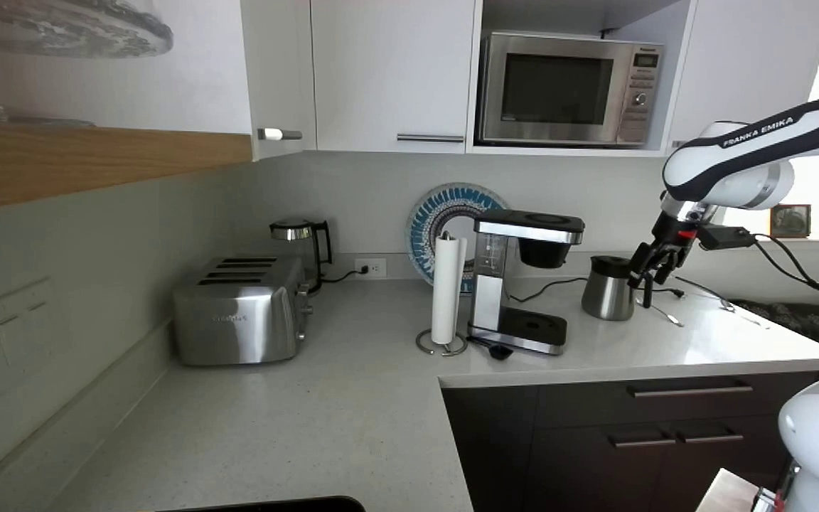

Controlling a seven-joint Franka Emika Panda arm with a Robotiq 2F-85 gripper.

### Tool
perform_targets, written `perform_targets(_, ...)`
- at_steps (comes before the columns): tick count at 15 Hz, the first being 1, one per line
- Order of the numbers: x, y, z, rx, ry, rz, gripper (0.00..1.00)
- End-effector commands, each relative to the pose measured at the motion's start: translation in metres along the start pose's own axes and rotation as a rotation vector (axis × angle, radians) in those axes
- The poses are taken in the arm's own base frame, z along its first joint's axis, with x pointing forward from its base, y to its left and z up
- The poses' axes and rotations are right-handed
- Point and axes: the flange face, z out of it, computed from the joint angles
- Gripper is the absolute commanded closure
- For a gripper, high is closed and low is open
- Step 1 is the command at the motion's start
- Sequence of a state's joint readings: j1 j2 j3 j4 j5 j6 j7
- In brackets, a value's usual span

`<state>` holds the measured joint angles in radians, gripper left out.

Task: Push the bottom left button on the coffee machine

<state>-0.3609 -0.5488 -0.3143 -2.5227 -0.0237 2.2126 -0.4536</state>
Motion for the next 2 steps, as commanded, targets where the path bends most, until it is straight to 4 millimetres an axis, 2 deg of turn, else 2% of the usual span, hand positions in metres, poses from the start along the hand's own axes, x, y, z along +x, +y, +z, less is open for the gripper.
perform_targets(1, 0.0006, 0.0003, 0.0004, 0.001, -0.003, 0.000, 0.00)
perform_targets(2, 0.0009, 0.0001, 0.0007, 0.001, -0.003, 0.000, 0.00)
